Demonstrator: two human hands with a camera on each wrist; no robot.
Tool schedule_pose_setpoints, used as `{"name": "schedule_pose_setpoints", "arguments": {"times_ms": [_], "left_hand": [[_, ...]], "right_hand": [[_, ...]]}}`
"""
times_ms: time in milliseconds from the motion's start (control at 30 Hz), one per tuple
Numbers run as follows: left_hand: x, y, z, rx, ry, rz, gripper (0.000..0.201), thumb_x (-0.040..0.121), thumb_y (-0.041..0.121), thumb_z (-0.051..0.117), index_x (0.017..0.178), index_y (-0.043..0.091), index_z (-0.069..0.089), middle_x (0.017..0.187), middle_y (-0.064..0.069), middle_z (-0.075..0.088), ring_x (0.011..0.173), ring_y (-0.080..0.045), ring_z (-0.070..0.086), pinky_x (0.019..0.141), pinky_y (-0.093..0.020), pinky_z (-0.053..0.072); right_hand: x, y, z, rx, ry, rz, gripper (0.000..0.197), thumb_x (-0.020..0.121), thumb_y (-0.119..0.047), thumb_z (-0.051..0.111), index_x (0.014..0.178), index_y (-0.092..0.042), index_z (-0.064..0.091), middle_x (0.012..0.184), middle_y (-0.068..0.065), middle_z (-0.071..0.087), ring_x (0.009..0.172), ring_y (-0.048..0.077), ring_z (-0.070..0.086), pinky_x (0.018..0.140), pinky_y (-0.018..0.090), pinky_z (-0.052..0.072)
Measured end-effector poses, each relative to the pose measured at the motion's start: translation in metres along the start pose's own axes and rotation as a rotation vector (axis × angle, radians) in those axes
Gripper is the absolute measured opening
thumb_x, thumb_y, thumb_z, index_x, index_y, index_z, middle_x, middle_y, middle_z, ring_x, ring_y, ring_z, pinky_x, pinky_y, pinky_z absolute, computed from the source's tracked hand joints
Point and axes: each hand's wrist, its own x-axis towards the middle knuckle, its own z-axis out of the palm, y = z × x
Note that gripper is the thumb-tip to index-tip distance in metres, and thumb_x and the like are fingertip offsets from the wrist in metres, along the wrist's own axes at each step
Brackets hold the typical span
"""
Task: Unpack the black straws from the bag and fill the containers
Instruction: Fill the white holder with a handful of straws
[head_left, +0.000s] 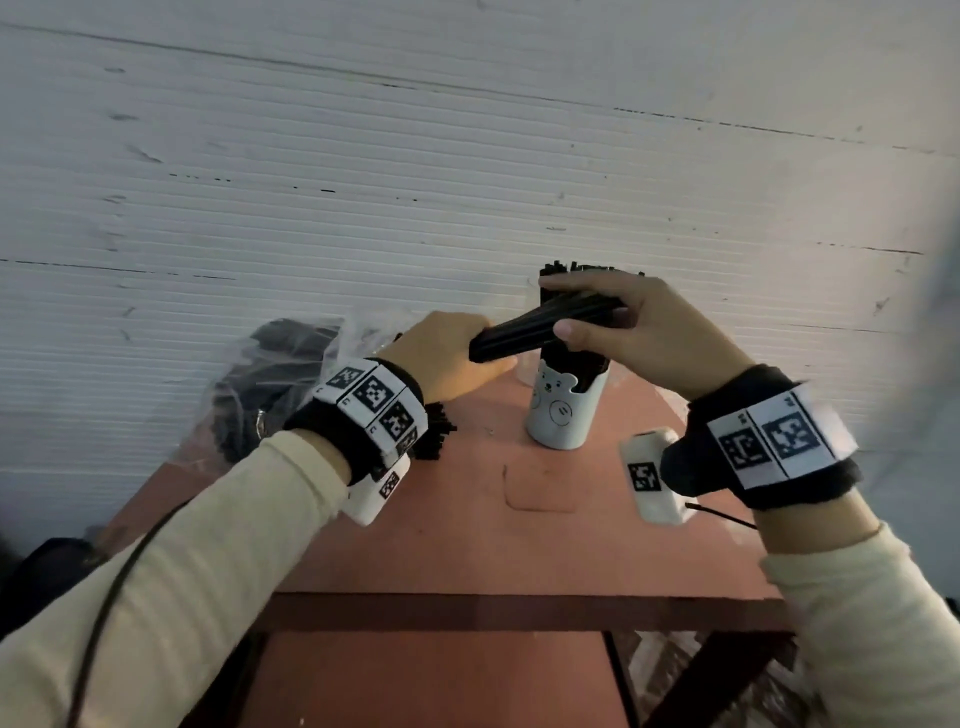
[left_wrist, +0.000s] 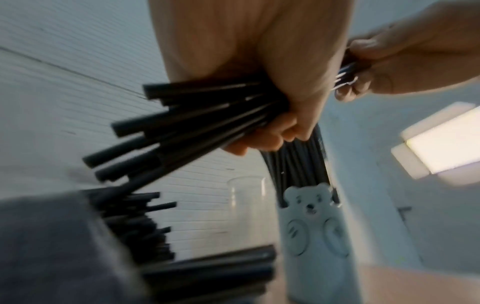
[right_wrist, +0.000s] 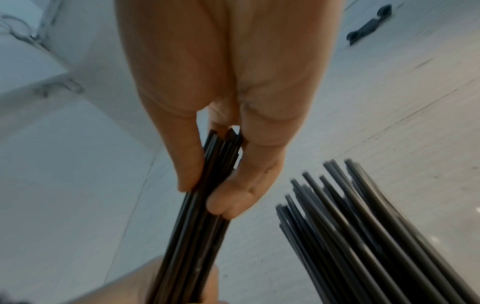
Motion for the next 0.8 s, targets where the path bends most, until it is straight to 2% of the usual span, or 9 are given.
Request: {"name": "schedule_pose_setpoints", "arguments": {"times_ms": [100,167,267,333,433,533,600,667,800], "left_hand": [[0.004,0.023,0.004,-0.15,0.088,0.023,0.036,0.091,0.045,0.06,0.063,0.03,0.043,0.06,0.01,0.048,0.056,-0.002,0.047,0.053,-0.017,0.031],[0.006,0.038,0.012,-0.298,0.086,0.031,0.039,0.09,0.044,0.062,0.061,0.026,0.044,0.056,0.01,0.047,0.052,-0.005,0.047,0.054,-0.02,0.036],[0.007,0.057,0.027,-0.506,0.063,0.027,0.035,0.09,0.043,0.063,0.067,0.018,0.052,0.055,0.007,0.053,0.049,-0.003,0.052,0.058,-0.019,0.045],[0.007,0.062,0.036,-0.611,0.024,-0.014,0.03,0.089,0.042,0.065,0.073,0.016,0.059,0.057,0.007,0.059,0.051,0.001,0.057,0.059,-0.011,0.047],[0.007,0.057,0.054,-0.734,-0.125,-0.061,0.022,0.083,0.036,0.074,0.074,0.019,0.065,0.07,-0.001,0.068,0.072,-0.011,0.067,0.088,-0.03,0.053],[0.005,0.044,0.069,-0.768,-0.219,-0.103,0.03,0.069,0.039,0.083,0.077,0.015,0.069,0.086,-0.012,0.072,0.092,-0.024,0.069,0.099,-0.047,0.049],[0.002,0.039,0.077,-0.774,-0.268,-0.169,0.048,0.055,0.05,0.084,0.085,0.015,0.072,0.094,-0.009,0.074,0.1,-0.024,0.068,0.102,-0.047,0.047],[0.0,0.039,0.079,-0.758,-0.359,-0.201,0.048,0.053,0.054,0.081,0.085,0.018,0.073,0.093,-0.003,0.074,0.101,-0.019,0.068,0.105,-0.044,0.045],[0.001,0.043,0.076,-0.599,-0.378,-0.24,0.043,0.081,0.059,0.064,0.067,0.018,0.069,0.08,0.002,0.072,0.093,-0.018,0.067,0.103,-0.041,0.044]], "right_hand": [[-0.002,-0.014,-0.012,0.086,0.142,-0.064,0.043,0.092,-0.029,0.064,0.132,-0.039,0.053,0.116,-0.004,0.061,0.096,0.007,0.065,0.085,0.024,0.054],[0.002,-0.02,-0.011,-0.018,0.276,-0.133,0.05,0.091,-0.032,0.064,0.136,-0.041,0.046,0.124,-0.007,0.054,0.111,0.004,0.056,0.089,0.018,0.05],[0.01,-0.024,-0.001,-0.05,0.446,-0.35,0.054,0.087,-0.012,0.063,0.137,-0.018,0.043,0.134,-0.004,0.046,0.123,0.013,0.047,0.096,0.028,0.05],[0.015,-0.02,0.003,-0.044,0.48,-0.422,0.045,0.085,-0.003,0.06,0.128,-0.008,0.047,0.129,0.002,0.048,0.115,0.017,0.054,0.092,0.026,0.051],[0.016,-0.01,0.012,-0.19,0.345,-0.34,0.02,0.09,-0.01,0.059,0.11,-0.01,0.061,0.109,-0.001,0.062,0.094,0.008,0.061,0.086,0.019,0.049],[0.011,0.007,0.028,-0.35,0.139,-0.272,0.01,0.091,-0.015,0.061,0.094,-0.01,0.068,0.09,-0.002,0.067,0.084,0.009,0.06,0.079,0.012,0.045],[0.008,0.013,0.035,-0.347,0.154,-0.283,0.007,0.089,-0.011,0.061,0.09,-0.007,0.068,0.088,0.0,0.065,0.082,0.009,0.058,0.077,0.005,0.039],[0.005,0.012,0.035,-0.321,0.167,-0.287,0.006,0.088,-0.009,0.062,0.09,-0.006,0.068,0.088,0.001,0.064,0.082,0.009,0.057,0.077,0.003,0.038],[0.002,0.007,0.028,-0.297,0.179,-0.274,0.03,0.086,-0.022,0.07,0.112,-0.01,0.062,0.105,0.002,0.061,0.092,0.007,0.056,0.083,0.003,0.038]]}}
